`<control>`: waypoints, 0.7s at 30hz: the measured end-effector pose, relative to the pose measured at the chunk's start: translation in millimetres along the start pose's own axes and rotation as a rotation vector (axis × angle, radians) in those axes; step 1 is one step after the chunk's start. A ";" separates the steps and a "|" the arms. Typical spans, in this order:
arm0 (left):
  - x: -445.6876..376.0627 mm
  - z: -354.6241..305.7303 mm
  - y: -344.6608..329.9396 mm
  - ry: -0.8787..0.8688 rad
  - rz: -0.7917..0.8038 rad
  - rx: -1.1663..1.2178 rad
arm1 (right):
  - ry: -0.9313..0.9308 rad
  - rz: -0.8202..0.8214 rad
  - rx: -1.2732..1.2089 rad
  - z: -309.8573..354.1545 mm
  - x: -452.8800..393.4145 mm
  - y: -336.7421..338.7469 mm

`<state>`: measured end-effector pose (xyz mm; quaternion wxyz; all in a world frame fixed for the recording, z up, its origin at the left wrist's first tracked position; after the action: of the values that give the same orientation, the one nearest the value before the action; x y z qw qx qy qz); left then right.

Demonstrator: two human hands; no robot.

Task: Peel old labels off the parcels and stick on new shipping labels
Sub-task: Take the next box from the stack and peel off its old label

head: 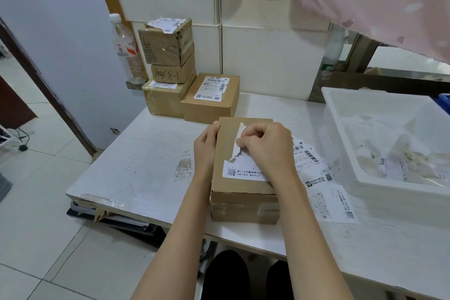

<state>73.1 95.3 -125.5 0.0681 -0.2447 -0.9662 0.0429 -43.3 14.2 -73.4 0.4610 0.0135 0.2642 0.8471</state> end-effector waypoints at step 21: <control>1.1 2.5 1.7 0.010 -0.012 0.012 | 0.105 -0.078 0.297 0.0 -16.4 7.2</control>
<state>72.5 97.2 -128.1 0.0746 -0.2389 -0.9670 0.0474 -39.5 -1.8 -66.4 0.4720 0.0270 0.4106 0.7797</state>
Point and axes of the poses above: each hand's wrist, its own x-axis away from the middle knuckle, its own y-axis out of the back of the hand, z = x × y, the point moved 6 cm from there along -x, towards the middle knuckle, and after that the axes turned 5 degrees about y, right-handed, at the moved point
